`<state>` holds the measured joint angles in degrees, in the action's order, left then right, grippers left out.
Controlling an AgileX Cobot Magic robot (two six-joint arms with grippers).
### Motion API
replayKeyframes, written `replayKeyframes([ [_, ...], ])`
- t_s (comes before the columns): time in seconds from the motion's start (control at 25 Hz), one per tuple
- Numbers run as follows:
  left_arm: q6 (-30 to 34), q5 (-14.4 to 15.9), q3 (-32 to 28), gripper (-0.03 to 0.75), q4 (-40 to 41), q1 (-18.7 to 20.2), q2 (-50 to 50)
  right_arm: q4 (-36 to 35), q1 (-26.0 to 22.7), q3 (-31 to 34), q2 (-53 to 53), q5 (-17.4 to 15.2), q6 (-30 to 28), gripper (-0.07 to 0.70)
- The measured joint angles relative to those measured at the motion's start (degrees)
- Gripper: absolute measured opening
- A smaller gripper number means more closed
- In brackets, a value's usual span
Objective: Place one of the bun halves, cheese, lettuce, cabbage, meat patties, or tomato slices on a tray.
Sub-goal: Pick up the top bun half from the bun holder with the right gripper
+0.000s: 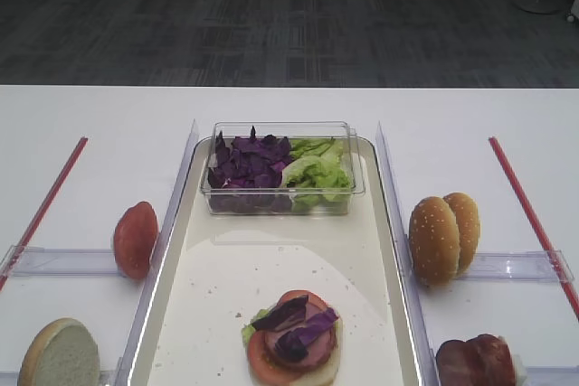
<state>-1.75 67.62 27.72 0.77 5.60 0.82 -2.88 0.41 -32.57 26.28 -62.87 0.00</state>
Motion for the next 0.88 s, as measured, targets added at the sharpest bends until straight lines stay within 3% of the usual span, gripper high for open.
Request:
replayKeyframes([
  [0.52,0.00,0.00,0.00,0.491,0.00,0.00,0.00,-3.92,0.00,-11.72,27.38,1.31,0.00,0.658],
  [0.88,0.00,0.00,0.00,0.491,0.00,0.00,0.00,-4.78,0.00,-20.41,42.67,0.48,-0.64,0.656],
])
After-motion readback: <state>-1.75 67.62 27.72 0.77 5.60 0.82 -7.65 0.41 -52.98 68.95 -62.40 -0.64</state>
